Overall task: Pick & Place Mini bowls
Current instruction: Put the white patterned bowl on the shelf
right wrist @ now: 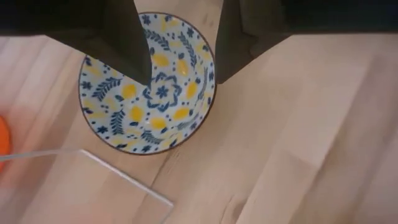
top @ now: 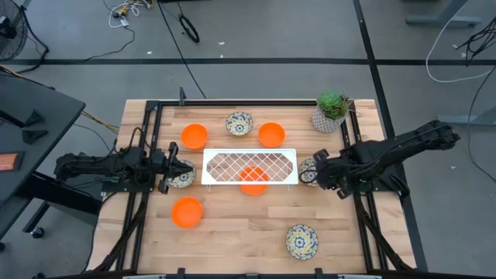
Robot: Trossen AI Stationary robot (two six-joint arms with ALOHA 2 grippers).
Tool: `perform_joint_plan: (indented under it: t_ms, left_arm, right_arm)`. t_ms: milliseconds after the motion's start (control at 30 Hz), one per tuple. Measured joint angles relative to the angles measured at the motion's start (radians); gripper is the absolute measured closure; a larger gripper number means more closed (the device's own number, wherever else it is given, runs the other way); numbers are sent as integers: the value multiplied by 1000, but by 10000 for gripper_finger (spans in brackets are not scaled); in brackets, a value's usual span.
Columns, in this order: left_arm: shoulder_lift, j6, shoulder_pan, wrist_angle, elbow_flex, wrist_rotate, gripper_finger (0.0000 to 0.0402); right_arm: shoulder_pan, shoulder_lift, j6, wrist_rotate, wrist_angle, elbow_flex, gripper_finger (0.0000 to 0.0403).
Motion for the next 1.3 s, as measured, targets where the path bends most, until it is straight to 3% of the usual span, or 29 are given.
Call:
perform_joint_plan:
  t_ms: [333, 733, 1067, 1300]
  left_arm:
    - [0, 0, 0, 0, 0, 0, 378]
    - [0, 0, 0, 0, 0, 0, 378]
    - [0, 0, 0, 0, 0, 3, 378]
    - [0, 0, 0, 0, 0, 3, 378]
  right_arm:
    - [0, 16, 277, -39, 12, -17, 224]
    - [3, 46, 303, -36, 88, -47, 224]
    - [58, 46, 538, -30, 118, -47, 224]
    - [73, 46, 571, -27, 123, -47, 224]
